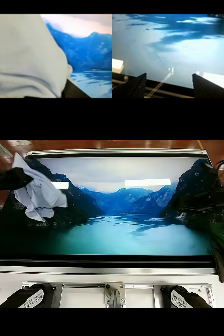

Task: Fold the shirts.

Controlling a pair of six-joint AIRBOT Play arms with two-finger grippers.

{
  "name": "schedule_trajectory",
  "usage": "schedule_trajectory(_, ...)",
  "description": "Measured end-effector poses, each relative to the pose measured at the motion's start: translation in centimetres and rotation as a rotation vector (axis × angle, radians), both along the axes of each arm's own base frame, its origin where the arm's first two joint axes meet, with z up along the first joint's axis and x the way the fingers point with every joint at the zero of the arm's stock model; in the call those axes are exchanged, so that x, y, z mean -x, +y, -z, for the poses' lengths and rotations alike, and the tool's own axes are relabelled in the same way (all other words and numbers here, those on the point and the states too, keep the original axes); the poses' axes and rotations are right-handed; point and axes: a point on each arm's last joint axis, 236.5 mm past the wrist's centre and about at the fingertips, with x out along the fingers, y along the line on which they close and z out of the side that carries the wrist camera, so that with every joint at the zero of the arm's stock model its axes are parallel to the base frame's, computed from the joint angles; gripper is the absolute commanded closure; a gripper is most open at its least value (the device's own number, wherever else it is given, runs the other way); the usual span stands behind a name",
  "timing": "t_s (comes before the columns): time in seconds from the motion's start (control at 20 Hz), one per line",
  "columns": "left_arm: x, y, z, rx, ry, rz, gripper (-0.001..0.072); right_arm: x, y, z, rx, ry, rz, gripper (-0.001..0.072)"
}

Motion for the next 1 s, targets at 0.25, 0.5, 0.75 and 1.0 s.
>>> schedule_trajectory(0.25,7.8,-10.0,-5.3,0.104,-0.114,0.257,0.0674,3.6,0.6,-6.9,0.044,-0.183,-0.015,0.0015)
schedule_trajectory(0.5,9.7,-21.1,2.5,0.174,0.028,0.472,0.0674,7.8,1.2,-7.9,0.05,-0.148,-0.026,0.0014)
schedule_trajectory(0.75,10.9,-30.0,16.3,0.169,0.315,0.541,-0.0007,9.1,1.4,-3.7,0.023,-0.024,-0.015,0.0013)
schedule_trajectory(1.0,10.6,-28.1,23.0,0.142,0.591,0.487,-0.0007,8.3,2.0,2.6,-0.041,0.08,0.013,0.0013)
